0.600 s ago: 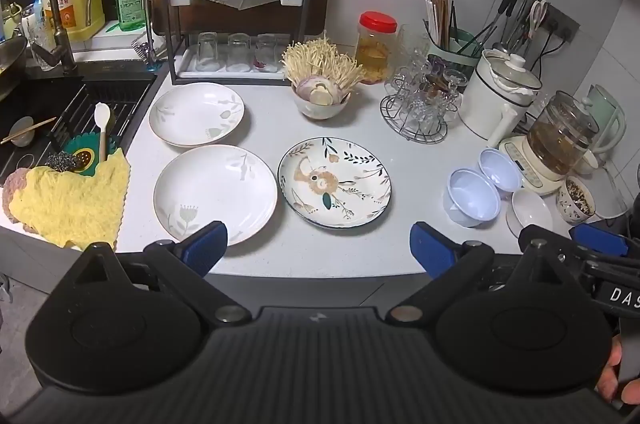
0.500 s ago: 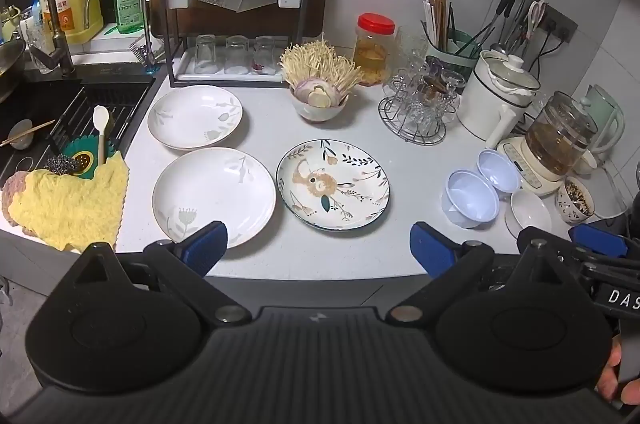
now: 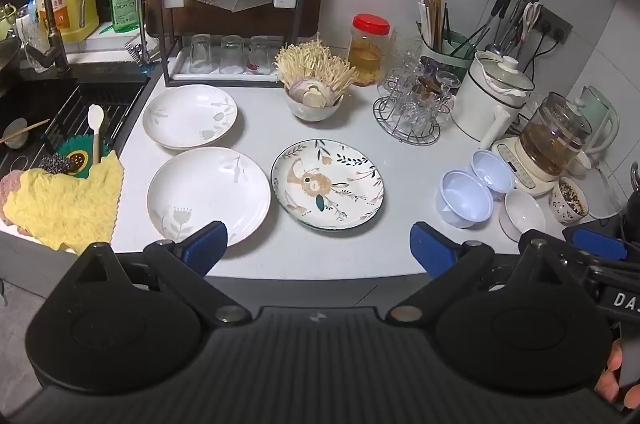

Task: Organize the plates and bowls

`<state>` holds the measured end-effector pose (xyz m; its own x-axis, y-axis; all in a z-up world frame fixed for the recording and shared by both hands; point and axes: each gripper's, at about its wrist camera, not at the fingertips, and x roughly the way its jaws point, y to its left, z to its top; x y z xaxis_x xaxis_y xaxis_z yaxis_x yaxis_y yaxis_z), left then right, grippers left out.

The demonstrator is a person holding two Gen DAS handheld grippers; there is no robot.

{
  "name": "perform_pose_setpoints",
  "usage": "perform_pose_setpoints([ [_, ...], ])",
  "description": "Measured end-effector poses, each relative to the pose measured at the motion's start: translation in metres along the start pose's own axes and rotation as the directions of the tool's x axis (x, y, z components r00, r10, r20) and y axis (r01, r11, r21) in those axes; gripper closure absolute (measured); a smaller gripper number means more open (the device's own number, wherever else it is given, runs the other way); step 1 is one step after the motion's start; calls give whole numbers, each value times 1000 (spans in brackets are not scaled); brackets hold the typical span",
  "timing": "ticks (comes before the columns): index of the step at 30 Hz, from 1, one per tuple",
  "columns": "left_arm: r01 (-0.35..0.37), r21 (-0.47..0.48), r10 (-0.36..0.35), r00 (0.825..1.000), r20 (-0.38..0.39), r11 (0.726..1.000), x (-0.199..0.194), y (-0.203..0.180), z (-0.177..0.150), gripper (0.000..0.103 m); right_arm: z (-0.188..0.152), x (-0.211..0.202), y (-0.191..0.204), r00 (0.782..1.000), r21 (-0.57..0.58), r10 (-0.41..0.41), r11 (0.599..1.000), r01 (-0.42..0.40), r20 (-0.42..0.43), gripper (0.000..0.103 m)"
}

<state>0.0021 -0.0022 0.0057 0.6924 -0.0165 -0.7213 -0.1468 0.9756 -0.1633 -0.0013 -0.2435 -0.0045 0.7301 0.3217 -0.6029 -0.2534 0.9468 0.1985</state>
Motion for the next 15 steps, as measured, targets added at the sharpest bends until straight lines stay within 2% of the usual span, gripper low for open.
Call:
perform_pose_setpoints([
  [5,4,-26,-4,1000,-5,1000,0,9,-2,3,1,-2,4,1000,-20,15,1000,-15,6,0],
  [15,-1,-13,1,1000,1,1000,-3,8,-2,3,1,-3,6,999,-9,42,999,-42,0,0],
])
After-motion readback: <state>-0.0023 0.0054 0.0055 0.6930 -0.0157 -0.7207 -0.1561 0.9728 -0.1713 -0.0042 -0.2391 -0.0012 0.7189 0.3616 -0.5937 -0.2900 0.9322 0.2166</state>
